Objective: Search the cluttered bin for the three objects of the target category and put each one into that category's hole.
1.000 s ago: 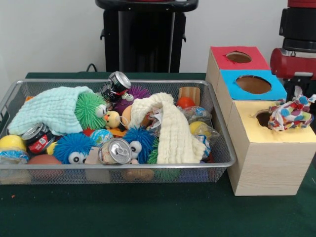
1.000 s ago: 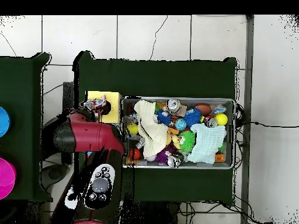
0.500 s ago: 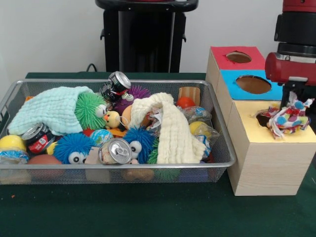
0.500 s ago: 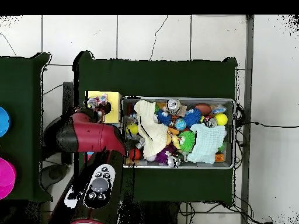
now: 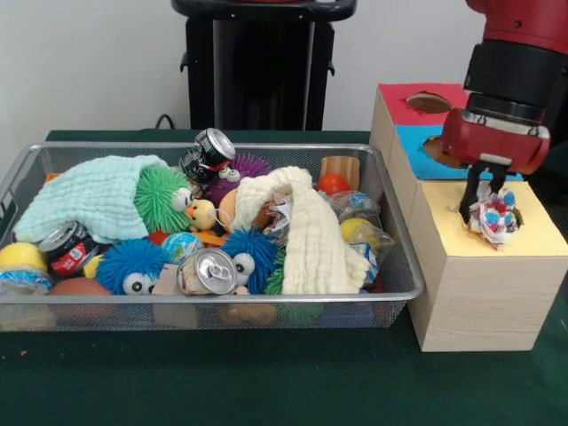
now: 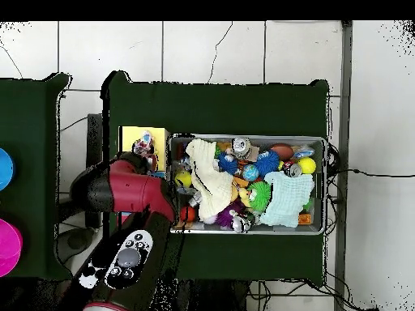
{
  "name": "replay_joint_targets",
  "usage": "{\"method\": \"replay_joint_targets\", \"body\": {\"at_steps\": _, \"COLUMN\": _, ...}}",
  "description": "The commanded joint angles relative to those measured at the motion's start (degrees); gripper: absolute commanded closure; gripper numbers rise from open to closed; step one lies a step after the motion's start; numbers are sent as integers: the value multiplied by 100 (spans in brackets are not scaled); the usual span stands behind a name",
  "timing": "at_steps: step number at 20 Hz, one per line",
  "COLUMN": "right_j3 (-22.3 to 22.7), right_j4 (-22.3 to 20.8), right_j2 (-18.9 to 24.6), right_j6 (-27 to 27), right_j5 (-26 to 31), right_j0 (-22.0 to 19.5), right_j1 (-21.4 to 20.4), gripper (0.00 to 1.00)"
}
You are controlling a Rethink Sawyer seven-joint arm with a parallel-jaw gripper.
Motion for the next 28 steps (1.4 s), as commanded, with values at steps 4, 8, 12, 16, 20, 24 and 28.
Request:
{"method": "replay_joint_targets", "body": {"at_steps": 4, "right_j3": 244, "right_j4": 376, "right_j2": 293, "right_j6": 1416, "right_j5": 987, "right_j0": -495, "right_j1": 580, "gripper": 100}}
{"method": "replay_joint_targets", "body": {"at_steps": 8, "right_j3": 393, "right_j4": 361, "right_j2": 1188, "right_j6": 865, "right_j5": 1272, "right_j0": -1011, "right_j1": 554, "gripper": 100}}
{"method": "replay_joint_targets", "body": {"at_steps": 12, "right_j3": 593, "right_j4": 402, "right_j2": 1822, "right_j6": 691, "right_j5": 1328, "right_j0": -1348, "right_j1": 533, "gripper": 100}}
{"method": "replay_joint_targets", "body": {"at_steps": 16, "right_j3": 793, "right_j4": 390, "right_j2": 2516, "right_j6": 443, "right_j5": 1250, "right_j0": -1844, "right_j1": 574, "gripper": 100}}
{"method": "replay_joint_targets", "body": {"at_steps": 20, "right_j3": 964, "right_j4": 292, "right_j2": 3289, "right_j6": 121, "right_j5": 1114, "right_j0": -2471, "right_j1": 782, "gripper": 100}}
{"method": "replay_joint_targets", "body": {"at_steps": 24, "right_j3": 949, "right_j4": 143, "right_j2": 3684, "right_j6": -14, "right_j5": 1098, "right_j0": -2828, "right_j1": 1032, "gripper": 100}}
{"method": "replay_joint_targets", "body": {"at_steps": 28, "right_j3": 917, "right_j4": 176, "right_j2": 4035, "right_j6": -80, "right_j5": 1355, "right_j0": -3137, "right_j1": 1311, "gripper": 100}}
